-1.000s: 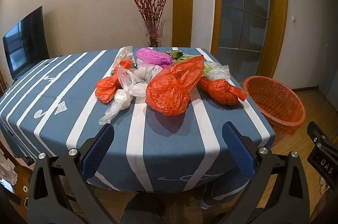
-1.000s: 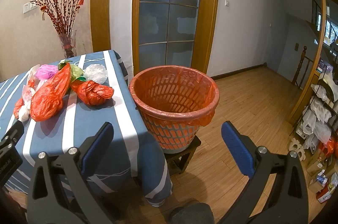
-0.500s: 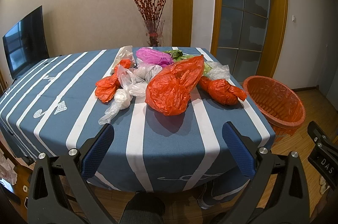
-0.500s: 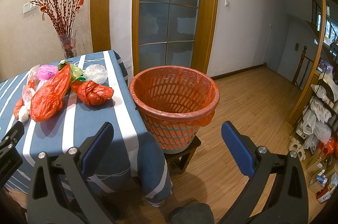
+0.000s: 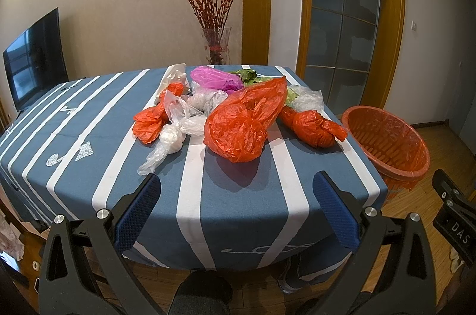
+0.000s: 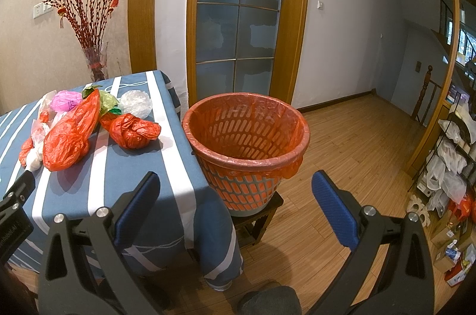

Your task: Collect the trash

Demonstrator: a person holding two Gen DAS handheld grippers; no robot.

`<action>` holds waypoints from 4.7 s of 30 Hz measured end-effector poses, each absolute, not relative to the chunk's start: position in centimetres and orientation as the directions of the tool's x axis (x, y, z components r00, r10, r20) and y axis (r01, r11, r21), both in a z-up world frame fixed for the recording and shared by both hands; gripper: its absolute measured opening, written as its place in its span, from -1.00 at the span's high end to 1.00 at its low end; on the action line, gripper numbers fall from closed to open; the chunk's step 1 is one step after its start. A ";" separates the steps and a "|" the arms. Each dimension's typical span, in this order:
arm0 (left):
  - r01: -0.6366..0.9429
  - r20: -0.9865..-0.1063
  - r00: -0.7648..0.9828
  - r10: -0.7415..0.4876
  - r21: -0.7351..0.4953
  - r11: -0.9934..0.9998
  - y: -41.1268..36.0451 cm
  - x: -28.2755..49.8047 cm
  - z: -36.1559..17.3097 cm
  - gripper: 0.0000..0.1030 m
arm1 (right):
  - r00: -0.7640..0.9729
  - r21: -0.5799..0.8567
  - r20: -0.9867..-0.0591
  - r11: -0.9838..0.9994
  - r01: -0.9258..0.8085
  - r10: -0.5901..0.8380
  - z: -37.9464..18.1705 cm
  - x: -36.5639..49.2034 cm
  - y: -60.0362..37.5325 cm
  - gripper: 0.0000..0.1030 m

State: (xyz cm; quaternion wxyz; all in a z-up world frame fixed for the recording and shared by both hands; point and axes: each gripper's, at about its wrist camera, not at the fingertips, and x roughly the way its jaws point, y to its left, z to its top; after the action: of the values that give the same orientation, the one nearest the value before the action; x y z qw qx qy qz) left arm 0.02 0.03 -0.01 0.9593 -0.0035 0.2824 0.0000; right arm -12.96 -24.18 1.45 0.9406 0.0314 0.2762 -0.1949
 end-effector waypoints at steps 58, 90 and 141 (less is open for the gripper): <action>-0.029 -0.566 0.824 0.023 -0.002 1.000 0.5 1.3 -0.9 -0.95 | 0.788 -0.041 -0.530 0.938 0.345 -0.313 1.0 -10.5 -24.0 -0.92; -0.157 -0.646 0.756 0.102 -0.028 0.987 12.0 11.6 -2.7 -0.95 | 0.722 0.114 -0.682 0.992 -0.056 0.119 -3.5 8.7 -17.4 -0.68; 0.073 -0.591 0.795 -0.138 -0.133 0.988 7.9 13.2 1.5 0.52 | 0.802 0.212 -0.586 0.977 0.016 0.114 1.1 2.8 -23.4 0.22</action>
State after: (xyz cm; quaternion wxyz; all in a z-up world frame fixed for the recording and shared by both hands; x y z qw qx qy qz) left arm 13.17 7.87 1.48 0.9458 -0.0514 0.3156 -0.0557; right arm 2.78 -23.42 1.14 0.9436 0.1036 0.3132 0.0260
